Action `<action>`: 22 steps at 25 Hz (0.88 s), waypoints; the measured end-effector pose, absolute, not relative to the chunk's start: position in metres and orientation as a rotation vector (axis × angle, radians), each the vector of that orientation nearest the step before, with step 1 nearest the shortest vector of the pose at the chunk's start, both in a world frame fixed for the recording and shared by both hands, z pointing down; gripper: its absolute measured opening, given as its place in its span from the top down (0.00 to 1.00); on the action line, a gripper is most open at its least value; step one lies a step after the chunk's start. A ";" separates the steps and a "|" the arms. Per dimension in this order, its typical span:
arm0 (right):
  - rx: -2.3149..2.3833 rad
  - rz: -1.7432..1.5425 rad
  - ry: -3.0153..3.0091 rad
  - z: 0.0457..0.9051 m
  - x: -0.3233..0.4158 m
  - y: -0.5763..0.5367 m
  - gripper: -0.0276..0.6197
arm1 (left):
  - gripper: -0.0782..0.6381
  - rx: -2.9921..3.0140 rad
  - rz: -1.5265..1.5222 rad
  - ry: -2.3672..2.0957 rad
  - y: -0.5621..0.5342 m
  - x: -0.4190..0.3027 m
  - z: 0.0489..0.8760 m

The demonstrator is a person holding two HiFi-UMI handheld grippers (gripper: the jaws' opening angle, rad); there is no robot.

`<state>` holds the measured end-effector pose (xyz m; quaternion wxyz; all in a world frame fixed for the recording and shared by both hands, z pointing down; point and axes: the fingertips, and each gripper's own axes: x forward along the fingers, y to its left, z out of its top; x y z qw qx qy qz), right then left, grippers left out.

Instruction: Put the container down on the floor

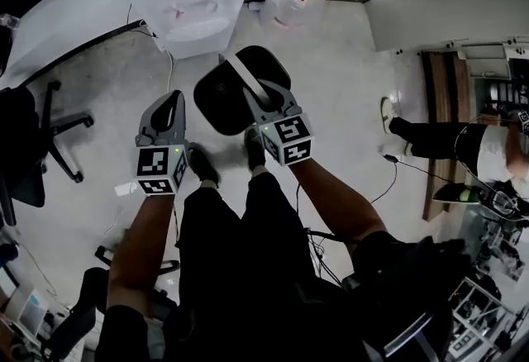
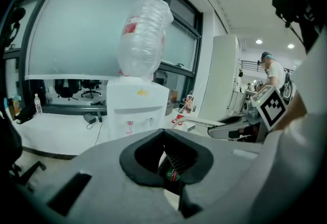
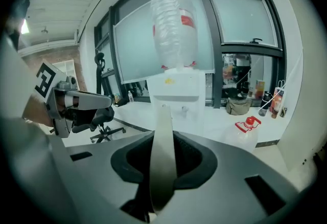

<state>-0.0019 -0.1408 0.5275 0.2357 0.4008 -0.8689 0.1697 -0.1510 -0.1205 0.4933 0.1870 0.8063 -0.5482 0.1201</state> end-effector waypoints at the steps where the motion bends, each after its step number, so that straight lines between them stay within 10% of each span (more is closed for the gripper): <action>1: 1.098 0.466 -2.389 0.535 -0.001 -0.145 0.82 | 0.88 2.257 0.341 -1.542 -0.123 -0.148 0.502; 22: 0.944 0.463 -2.321 0.709 0.011 -0.176 0.83 | 0.88 1.997 0.340 -1.571 -0.147 -0.124 0.678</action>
